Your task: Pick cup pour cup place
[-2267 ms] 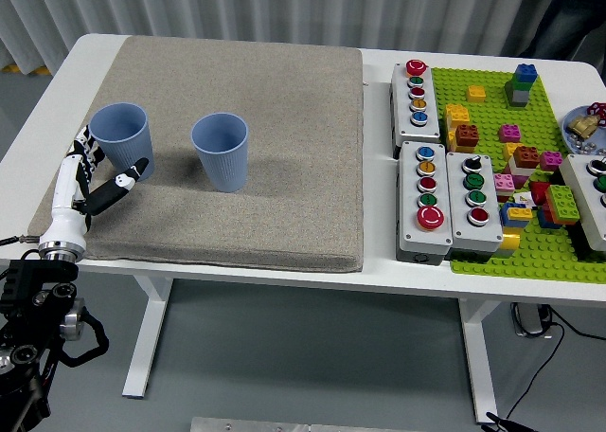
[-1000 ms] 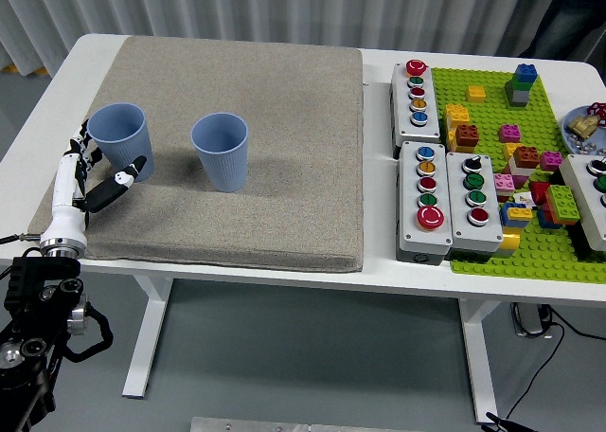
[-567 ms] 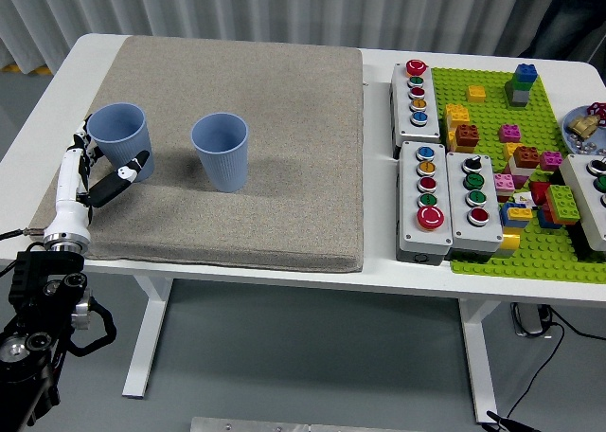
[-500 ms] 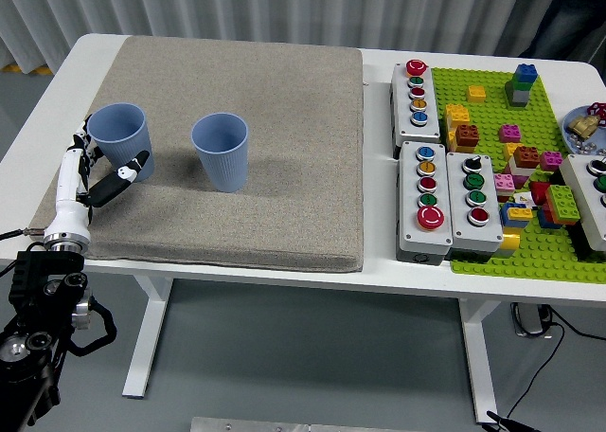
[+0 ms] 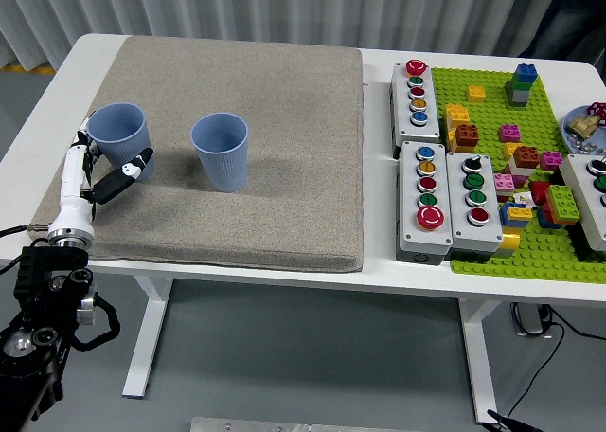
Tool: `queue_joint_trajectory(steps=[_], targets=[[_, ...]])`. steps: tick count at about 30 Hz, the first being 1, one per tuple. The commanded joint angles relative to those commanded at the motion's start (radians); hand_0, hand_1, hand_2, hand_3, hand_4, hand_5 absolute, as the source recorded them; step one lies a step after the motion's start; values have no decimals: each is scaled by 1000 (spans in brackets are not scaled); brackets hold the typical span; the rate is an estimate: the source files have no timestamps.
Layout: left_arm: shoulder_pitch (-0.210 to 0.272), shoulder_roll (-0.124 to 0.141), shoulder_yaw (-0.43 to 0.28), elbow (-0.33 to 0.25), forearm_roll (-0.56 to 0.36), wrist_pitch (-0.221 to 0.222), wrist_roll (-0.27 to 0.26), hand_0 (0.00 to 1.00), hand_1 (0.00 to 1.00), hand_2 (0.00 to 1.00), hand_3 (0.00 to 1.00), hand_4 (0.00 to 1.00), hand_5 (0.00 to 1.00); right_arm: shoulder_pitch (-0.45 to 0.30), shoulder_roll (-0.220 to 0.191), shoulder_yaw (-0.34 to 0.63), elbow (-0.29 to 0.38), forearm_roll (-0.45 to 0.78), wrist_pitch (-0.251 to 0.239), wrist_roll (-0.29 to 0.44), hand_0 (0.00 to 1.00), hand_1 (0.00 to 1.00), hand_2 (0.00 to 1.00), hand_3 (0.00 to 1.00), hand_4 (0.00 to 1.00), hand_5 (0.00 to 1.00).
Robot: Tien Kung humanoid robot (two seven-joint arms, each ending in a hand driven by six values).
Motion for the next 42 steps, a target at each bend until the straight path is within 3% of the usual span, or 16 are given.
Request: queue_joint_trajectory(steps=[10,11,16,17,42], targets=[[2,4,-1,-1,1,5,4,824,820,963,998,906,329,0,0,0,0,-1,2,-2,765,703,749,627,205,251],[3,4,-1,-1,1,6,3,765,768,958,998,902,332,0,0,0,0,-2,2,-2,765,703,749,627,204,250],[4,2,2,1,3,8,4,765,768,958,998,902,332,-3,0,0,0,-2,2,-2,765,703,749,627,204,250],[4,1,3,1,4,9,4,718,746,963,998,900,333,-3,0,1,0,-4,2,-2,765,703,749,627,204,250],[-5,-4,8,9,25,37,15,711,727,941,998,868,330,2,-2,0,0,-1,4,1,766,704,749,629,206,246]])
